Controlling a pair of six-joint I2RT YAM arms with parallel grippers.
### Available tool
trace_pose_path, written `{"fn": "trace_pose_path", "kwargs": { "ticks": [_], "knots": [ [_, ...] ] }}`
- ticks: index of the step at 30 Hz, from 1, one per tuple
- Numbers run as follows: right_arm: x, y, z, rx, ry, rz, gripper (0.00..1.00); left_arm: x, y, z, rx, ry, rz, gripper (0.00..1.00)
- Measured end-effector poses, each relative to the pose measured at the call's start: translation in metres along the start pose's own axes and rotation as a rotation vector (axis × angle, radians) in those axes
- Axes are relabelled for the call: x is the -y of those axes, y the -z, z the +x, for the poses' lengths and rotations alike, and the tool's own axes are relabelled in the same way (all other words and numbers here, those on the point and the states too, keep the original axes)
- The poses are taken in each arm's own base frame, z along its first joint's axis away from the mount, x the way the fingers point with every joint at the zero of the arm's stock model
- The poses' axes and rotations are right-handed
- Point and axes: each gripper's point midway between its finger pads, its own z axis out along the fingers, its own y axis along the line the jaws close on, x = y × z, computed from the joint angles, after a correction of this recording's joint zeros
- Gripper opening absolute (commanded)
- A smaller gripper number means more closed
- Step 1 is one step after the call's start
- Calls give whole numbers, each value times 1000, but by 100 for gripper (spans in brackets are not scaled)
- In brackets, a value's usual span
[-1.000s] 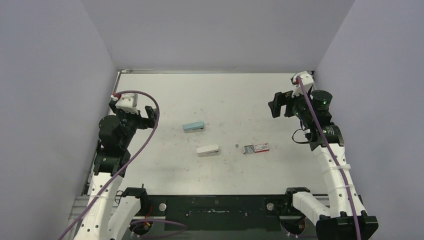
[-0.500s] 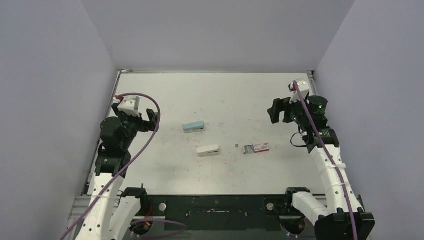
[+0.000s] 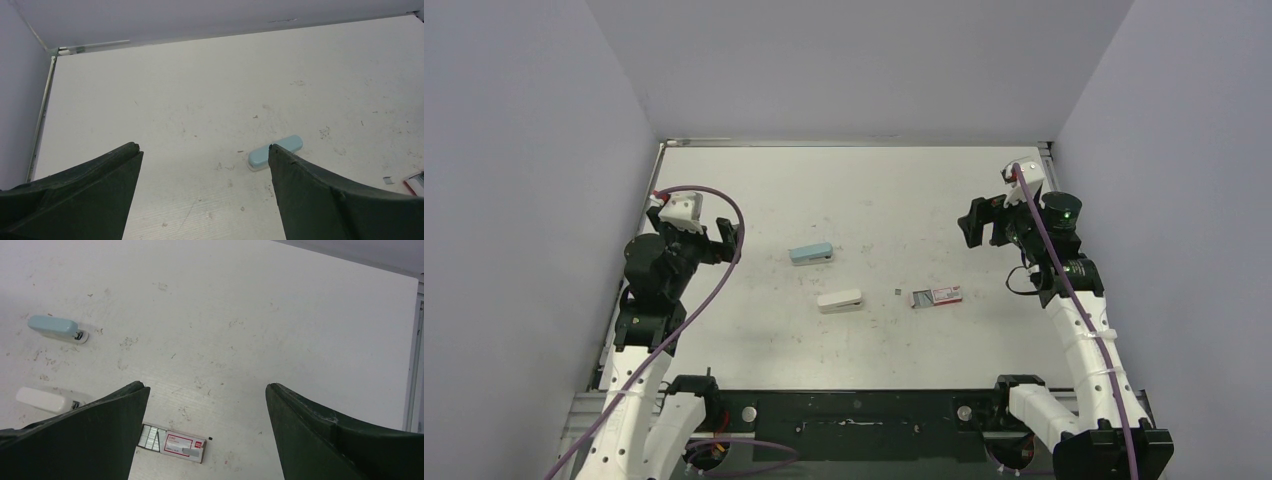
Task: Load the staples into the stapler
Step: Reset both arms
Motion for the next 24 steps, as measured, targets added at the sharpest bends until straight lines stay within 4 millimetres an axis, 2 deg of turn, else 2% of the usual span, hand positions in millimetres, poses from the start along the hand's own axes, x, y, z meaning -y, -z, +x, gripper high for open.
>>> {"fn": "trace_pose_path", "kwargs": {
  "ticks": [24],
  "knots": [
    [-4,0,0,-1,-2,-26,90,-1,-1,3,-9,2,-1,97]
  ]
}}
